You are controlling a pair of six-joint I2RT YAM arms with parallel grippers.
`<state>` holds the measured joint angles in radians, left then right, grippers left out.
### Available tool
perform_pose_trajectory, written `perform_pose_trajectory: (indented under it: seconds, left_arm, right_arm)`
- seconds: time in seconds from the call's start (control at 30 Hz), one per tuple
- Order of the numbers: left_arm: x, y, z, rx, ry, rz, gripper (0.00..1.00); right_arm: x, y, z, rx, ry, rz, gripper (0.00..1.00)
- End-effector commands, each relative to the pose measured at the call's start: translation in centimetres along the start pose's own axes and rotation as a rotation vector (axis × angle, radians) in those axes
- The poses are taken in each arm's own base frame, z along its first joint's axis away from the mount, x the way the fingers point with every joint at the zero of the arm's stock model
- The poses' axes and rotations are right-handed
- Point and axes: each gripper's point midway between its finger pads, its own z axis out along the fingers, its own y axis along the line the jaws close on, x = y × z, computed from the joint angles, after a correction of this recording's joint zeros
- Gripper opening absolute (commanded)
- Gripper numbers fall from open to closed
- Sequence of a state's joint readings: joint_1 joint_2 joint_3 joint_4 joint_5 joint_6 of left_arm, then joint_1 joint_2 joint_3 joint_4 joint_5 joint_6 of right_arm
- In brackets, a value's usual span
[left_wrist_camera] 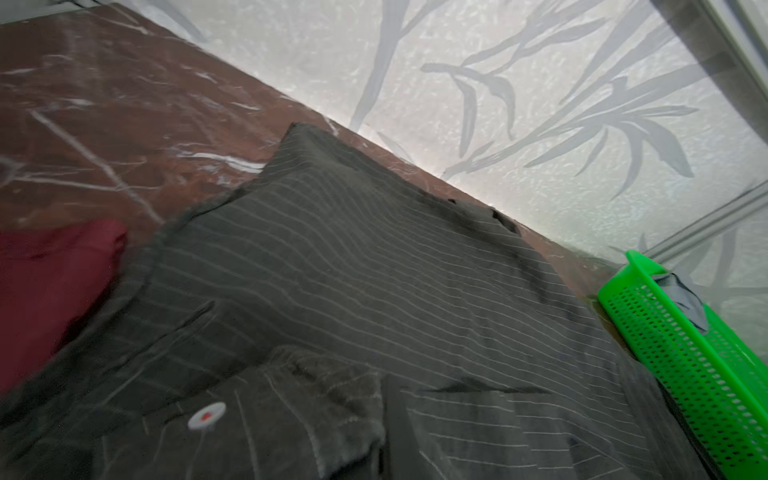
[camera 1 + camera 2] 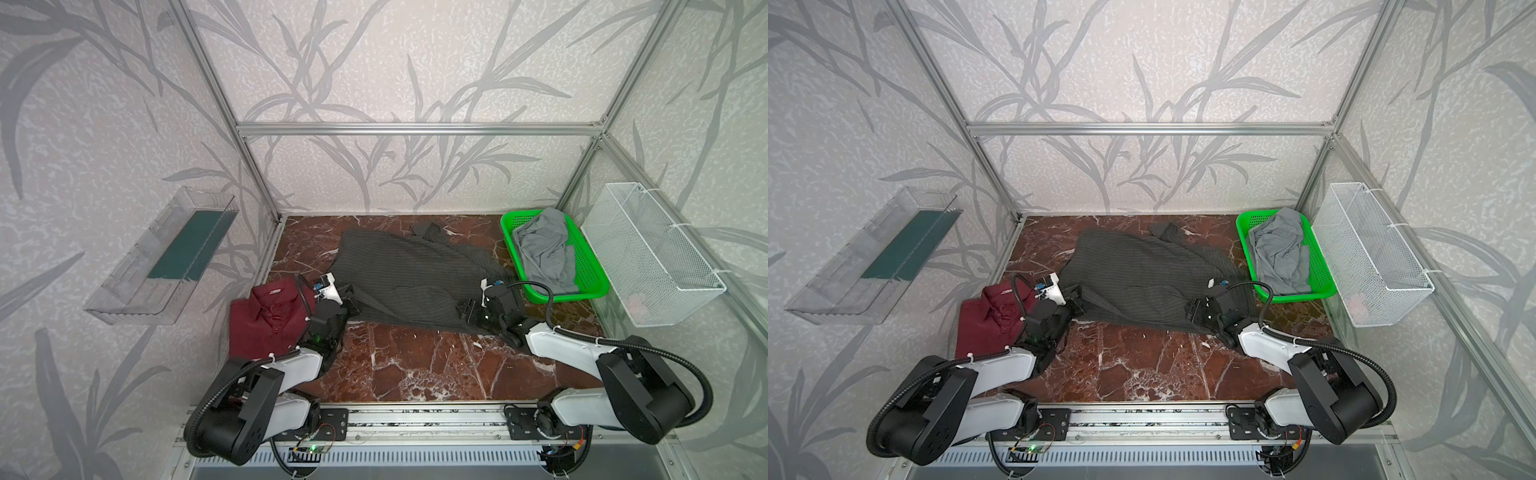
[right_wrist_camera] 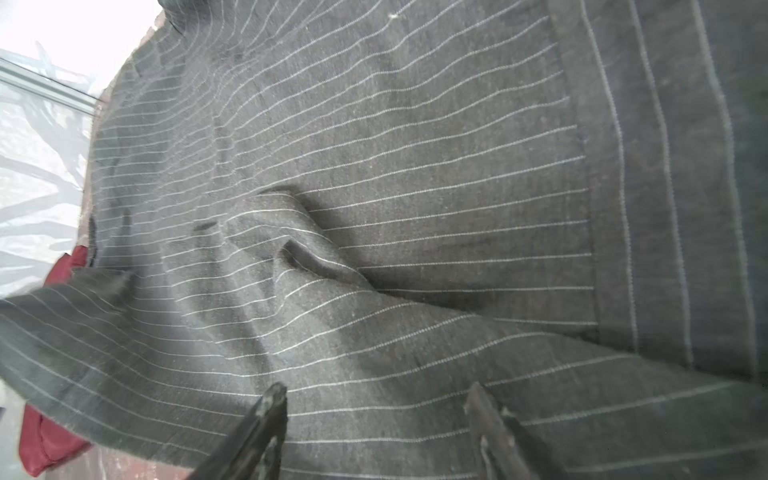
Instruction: Fold and stack the long sleeve shirts
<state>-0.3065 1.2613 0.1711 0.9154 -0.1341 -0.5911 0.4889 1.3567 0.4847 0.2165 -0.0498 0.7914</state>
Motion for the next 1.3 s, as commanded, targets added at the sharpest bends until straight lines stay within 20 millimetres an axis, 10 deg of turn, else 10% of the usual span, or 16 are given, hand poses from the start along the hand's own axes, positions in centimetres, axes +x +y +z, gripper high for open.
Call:
perform_pose_trajectory:
  seconds: [0.0, 0.33, 0.7, 1.0, 1.27]
  left_arm:
    - [-2.8, 1.0, -0.6, -0.055, -0.146, -0.073, 0.00]
    - [-2.6, 3.5, -4.6, -0.142, -0.144, -0.173, 0.40]
    - [-5.8, 5.0, -10.3, -0.228, -0.229, -0.261, 0.44]
    - [-4.6, 4.5, -7.1, -0.436, 0.079, -0.129, 0.64]
    - [-0.4, 6.9, -4.7, -0.612, 0.347, -0.174, 0.66]
  right_arm:
    - [0.3, -0.7, 0.3, 0.012, 0.000, 0.024, 0.68]
    - [0.7, -1.1, 0.6, 0.024, 0.011, 0.032, 0.67]
    - [1.3, 0.2, 1.0, -0.046, 0.052, 0.032, 0.66]
    - [-2.0, 2.5, -1.4, -0.053, -0.027, -0.067, 0.62]
    - [-1.6, 6.8, 0.5, -0.156, 0.159, -0.206, 0.62]
